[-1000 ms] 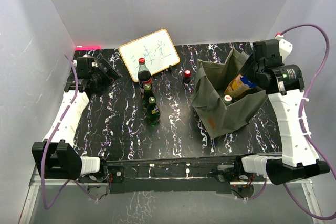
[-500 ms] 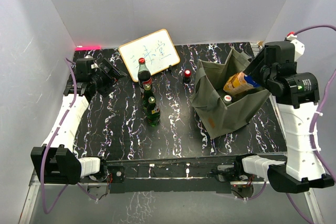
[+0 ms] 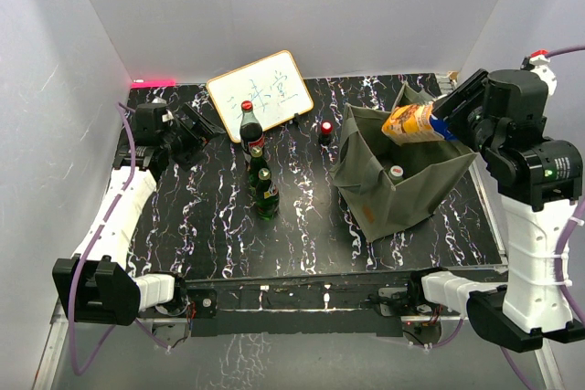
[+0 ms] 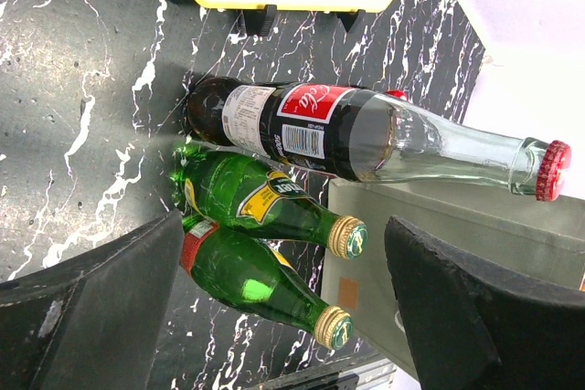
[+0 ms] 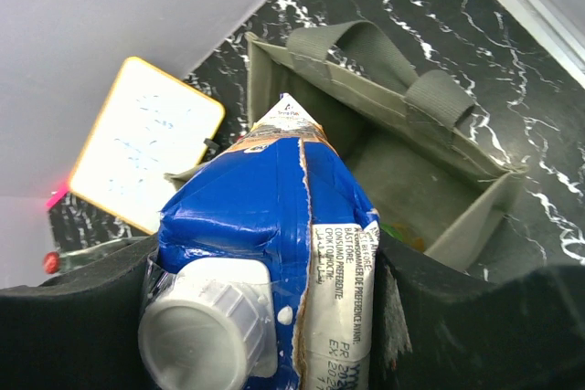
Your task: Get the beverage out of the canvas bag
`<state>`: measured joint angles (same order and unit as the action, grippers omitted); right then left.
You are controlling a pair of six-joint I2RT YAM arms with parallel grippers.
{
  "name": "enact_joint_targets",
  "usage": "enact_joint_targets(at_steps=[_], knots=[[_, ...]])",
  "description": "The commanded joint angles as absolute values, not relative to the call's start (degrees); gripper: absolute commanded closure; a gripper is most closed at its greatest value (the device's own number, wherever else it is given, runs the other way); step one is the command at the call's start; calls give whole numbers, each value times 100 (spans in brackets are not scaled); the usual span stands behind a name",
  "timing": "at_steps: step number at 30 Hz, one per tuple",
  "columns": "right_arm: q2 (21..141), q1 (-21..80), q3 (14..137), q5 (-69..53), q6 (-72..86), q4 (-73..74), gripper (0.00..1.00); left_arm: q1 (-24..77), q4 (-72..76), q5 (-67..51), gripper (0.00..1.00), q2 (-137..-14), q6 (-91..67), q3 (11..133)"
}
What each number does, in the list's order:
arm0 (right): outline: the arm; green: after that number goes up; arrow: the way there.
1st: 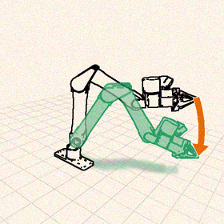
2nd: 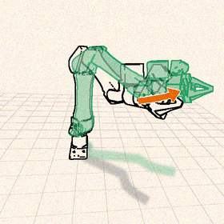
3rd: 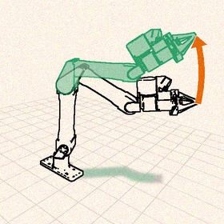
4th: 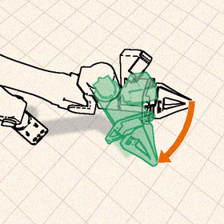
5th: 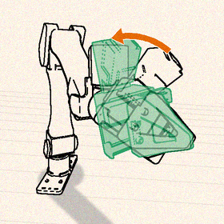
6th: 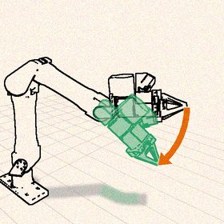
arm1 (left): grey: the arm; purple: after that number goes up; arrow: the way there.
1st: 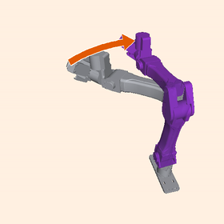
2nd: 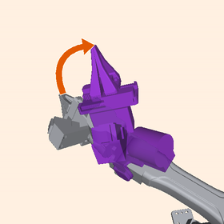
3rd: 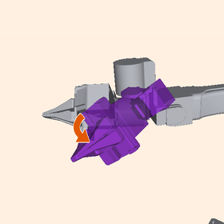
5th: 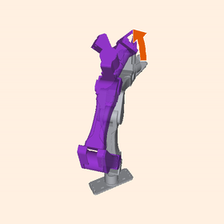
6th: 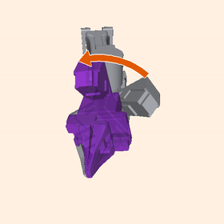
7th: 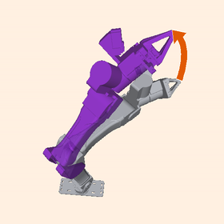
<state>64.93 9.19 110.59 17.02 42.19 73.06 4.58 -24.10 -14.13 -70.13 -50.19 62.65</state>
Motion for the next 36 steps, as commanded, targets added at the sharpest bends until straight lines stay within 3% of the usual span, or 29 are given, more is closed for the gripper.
enact_joint_targets(at_steps=[1, 16, 26, 33, 36], knots=[[5983, 887, 11619, 1298, 4631, 4771, 67, 524, -2490, -1450, 12, -6885, -5019, 6352], [6752, 887, 12289, -1064, 4222, 3745, 68, 564, -2759, -1257, 12, -6672, -4828, 6380], [7515, 888, 11751, -2765, 4151, 3077, 69, 563, -3125, -945, 12, -6453, -4417, 6497], [8260, 992, 11675, -3264, 3664, 3188, 69, 563, -3519, -739, 11, -6401, -4118, 6682], [8624, 1411, 11881, -2901, 3279, 3434, 69, 563, -3650, -612, 11, -6398, -4025, 6750]])
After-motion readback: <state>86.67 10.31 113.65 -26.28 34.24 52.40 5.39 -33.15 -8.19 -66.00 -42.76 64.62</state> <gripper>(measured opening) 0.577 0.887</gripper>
